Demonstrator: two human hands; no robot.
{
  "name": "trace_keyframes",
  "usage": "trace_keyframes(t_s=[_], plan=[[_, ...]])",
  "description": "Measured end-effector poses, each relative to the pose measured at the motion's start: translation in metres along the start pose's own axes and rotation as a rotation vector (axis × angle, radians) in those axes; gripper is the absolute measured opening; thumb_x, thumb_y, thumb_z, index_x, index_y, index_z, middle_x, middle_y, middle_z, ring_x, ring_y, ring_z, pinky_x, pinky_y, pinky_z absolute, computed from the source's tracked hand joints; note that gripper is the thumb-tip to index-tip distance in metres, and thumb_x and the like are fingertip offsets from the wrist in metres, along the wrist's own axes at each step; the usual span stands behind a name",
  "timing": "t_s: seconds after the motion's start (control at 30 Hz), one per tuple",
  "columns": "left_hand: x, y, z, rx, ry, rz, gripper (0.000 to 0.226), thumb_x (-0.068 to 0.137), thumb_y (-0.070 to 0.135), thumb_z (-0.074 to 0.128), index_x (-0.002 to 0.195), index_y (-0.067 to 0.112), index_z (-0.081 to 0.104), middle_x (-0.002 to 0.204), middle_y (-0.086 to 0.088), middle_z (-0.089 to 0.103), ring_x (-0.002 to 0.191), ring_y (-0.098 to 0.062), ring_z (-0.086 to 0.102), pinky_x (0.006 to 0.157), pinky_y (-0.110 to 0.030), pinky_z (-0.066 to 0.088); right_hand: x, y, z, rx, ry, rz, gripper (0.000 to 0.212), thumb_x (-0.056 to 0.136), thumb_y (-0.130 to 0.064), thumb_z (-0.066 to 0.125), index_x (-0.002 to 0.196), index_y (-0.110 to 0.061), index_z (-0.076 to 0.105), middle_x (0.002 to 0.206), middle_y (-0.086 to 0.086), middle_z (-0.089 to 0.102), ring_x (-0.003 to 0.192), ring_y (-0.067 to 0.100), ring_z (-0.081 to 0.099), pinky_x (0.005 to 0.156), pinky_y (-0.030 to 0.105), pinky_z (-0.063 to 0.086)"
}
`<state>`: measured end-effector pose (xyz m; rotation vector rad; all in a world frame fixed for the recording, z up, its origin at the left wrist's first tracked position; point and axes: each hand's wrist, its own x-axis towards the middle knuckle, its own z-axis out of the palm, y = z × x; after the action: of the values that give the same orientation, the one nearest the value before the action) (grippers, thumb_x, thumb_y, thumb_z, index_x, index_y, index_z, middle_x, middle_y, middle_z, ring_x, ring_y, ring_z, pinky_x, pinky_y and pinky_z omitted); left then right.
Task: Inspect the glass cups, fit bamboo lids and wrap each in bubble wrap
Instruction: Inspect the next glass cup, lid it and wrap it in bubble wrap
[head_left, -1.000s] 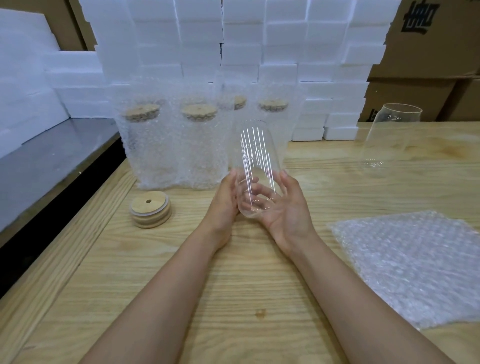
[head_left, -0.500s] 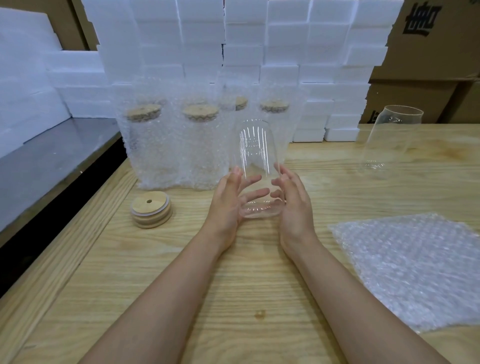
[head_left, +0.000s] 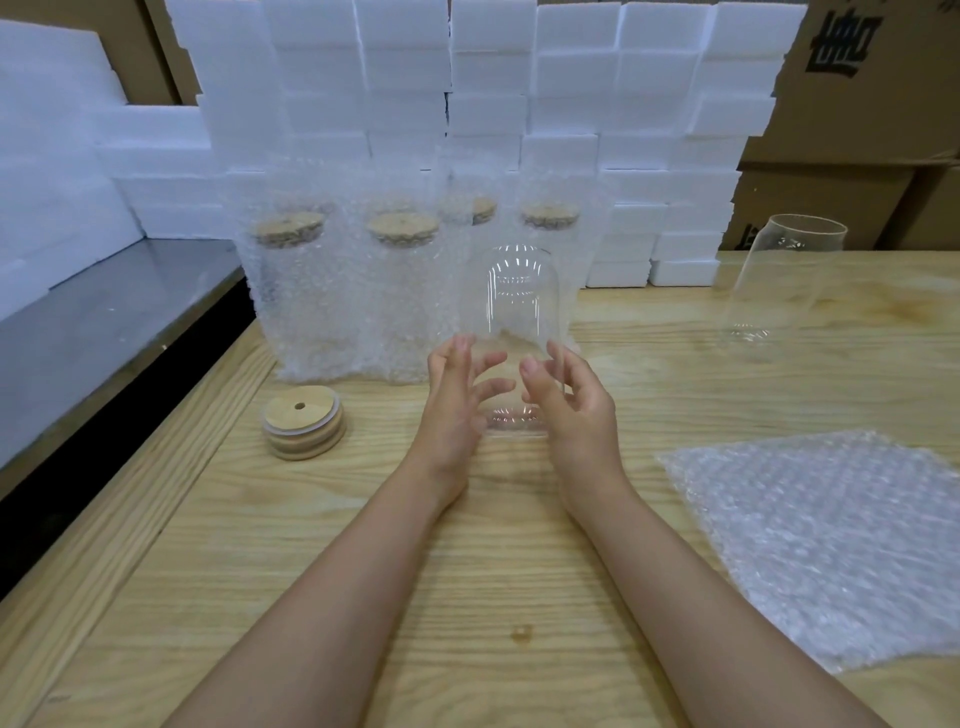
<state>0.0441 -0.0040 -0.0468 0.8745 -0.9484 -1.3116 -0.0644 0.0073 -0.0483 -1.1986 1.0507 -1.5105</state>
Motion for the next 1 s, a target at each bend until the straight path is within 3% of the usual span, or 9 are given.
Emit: trace_keyframes(t_s=[0.07,0.17,0.27,0.33,0.43,0.5,0.7,0.83,1.0], plan=[[0.0008,0.0012,-0.0016,-0.026,-0.005,-0.007,0.071,0.080,0.061,0.045,0.132,0.014,0.038,0.136,-0.017,0.053,0.122,-0.038,0.053,0.097,-0.062,0.042,-0.0007,-0.0013,0.0010,0.098,-0.009,0.018,0.077,0.071,-0.043,0.074,0.134,-0.008,0.050,0.098,-0.005,0.058,0.074,0.001,0.063,0.061,0.016,0.051],[0.0003,0.0033,-0.0040,-0.034,0.005,-0.019,0.072,0.081,0.065,0.051,0.133,0.016,0.042,0.130,-0.012,0.059,0.111,-0.024,0.059,0.091,-0.045,0.049,0.0011,-0.0027,-0.0002,0.232,-0.002,0.080,0.077,0.070,-0.042,0.067,0.135,-0.006,0.050,0.092,-0.004,0.060,0.078,0.011,0.060,0.069,0.028,0.055],[0.0007,0.0015,-0.0062,0.025,-0.031,-0.032,0.072,0.074,0.060,0.047,0.133,0.018,0.047,0.124,-0.004,0.064,0.114,-0.018,0.060,0.089,-0.033,0.051,0.0036,-0.0029,-0.0009,0.339,-0.010,0.143,0.041,0.086,-0.032,0.061,0.122,-0.012,0.058,0.097,0.006,0.061,0.077,0.020,0.059,0.071,0.036,0.057],[0.0011,0.0002,-0.0063,0.048,-0.090,-0.036,0.051,0.082,0.056,0.058,0.117,0.020,0.056,0.118,-0.004,0.066,0.109,-0.016,0.063,0.084,-0.029,0.054,0.0045,-0.0027,-0.0007,0.391,-0.026,0.182,0.032,0.096,-0.028,0.051,0.125,-0.015,0.055,0.099,0.010,0.062,0.076,0.022,0.060,0.074,0.042,0.056],[0.0010,-0.0033,-0.0061,0.064,-0.103,0.008,0.033,0.079,0.043,0.058,0.100,0.017,0.061,0.101,-0.003,0.068,0.088,-0.011,0.068,0.068,-0.024,0.056,0.0060,-0.0002,0.0002,0.295,-0.075,0.175,0.040,0.101,-0.032,0.040,0.139,-0.021,0.044,0.100,0.006,0.067,0.077,0.018,0.063,0.076,0.038,0.056],[0.0000,-0.0040,-0.0056,0.065,-0.090,0.037,0.031,0.076,0.043,0.061,0.098,0.022,0.062,0.102,0.003,0.069,0.090,-0.008,0.069,0.067,-0.023,0.055,0.0058,0.0015,0.0017,0.209,-0.103,0.150,0.042,0.103,-0.031,0.035,0.143,-0.022,0.038,0.105,0.007,0.068,0.081,0.017,0.064,0.080,0.037,0.055],[-0.0030,-0.0011,-0.0026,0.120,-0.031,0.118,0.060,0.058,0.057,0.066,0.111,0.029,0.054,0.121,0.002,0.065,0.103,-0.012,0.068,0.081,-0.029,0.055,0.0057,0.0038,-0.0020,-0.082,-0.043,0.068,0.043,0.101,-0.043,0.031,0.140,-0.032,0.045,0.115,-0.001,0.054,0.085,0.009,0.050,0.080,0.024,0.048],[-0.0033,0.0001,-0.0021,0.154,0.008,0.169,0.067,0.067,0.042,0.072,0.126,0.016,0.052,0.122,-0.004,0.065,0.101,-0.018,0.069,0.091,-0.038,0.053,0.0047,0.0016,-0.0027,-0.082,-0.107,0.061,0.069,0.084,-0.074,0.038,0.142,-0.037,0.041,0.121,-0.008,0.049,0.084,0.003,0.049,0.076,0.019,0.044],[-0.0036,-0.0002,-0.0068,0.250,-0.033,0.239,0.081,0.069,0.027,0.075,0.141,0.015,0.040,0.133,-0.005,0.058,0.112,-0.012,0.063,0.086,-0.024,0.053,0.0063,0.0010,-0.0051,-0.033,-0.197,0.043,0.112,0.048,-0.091,0.055,0.144,-0.035,0.037,0.117,-0.010,0.056,0.102,0.009,0.056,0.089,0.024,0.046]])
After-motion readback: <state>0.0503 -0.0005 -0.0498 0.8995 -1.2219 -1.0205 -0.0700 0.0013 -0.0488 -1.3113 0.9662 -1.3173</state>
